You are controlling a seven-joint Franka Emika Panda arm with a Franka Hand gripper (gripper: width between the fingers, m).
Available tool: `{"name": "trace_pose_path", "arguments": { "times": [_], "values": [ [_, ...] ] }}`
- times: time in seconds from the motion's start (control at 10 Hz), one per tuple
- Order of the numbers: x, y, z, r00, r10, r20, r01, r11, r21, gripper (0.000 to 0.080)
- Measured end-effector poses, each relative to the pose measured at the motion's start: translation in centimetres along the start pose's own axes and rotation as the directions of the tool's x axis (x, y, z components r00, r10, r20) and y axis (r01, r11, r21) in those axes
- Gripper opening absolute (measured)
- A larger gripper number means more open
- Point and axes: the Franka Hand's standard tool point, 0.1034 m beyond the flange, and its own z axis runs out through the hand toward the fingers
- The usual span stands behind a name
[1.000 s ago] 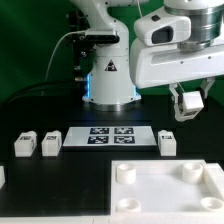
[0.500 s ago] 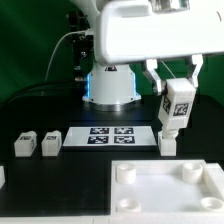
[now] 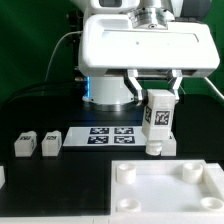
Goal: Assemble one leg
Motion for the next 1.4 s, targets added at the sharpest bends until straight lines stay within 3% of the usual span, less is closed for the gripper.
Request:
{"name": "trace_pose_path", "arguments": {
  "times": [0.1, 0.2, 0.3, 0.6, 0.8, 0.9, 1.4],
  "values": [
    [-0.6, -0.7, 0.6, 1.000, -0.003, 0.010, 0.003, 1.000, 0.013, 0.0294],
    [-0.4, -1.3, 1.3, 0.999, -0.015, 0.046, 0.013, 0.999, 0.043, 0.0294],
    [0.8, -1.8, 2.0, 0.999, -0.013, 0.053, 0.009, 0.998, 0.068, 0.0294],
    [2.7, -6.5, 5.0, 0.999, 0.017, 0.043, -0.023, 0.990, 0.141, 0.0294],
    [3.0, -8.6, 5.7, 0.999, 0.024, 0.046, -0.031, 0.987, 0.160, 0.0294],
    [2.8, -8.6, 5.8, 0.999, 0.023, 0.049, -0.030, 0.987, 0.159, 0.0294],
    [1.6, -5.6, 6.5, 0.998, 0.027, 0.058, -0.035, 0.991, 0.132, 0.0294]
  ]
}}
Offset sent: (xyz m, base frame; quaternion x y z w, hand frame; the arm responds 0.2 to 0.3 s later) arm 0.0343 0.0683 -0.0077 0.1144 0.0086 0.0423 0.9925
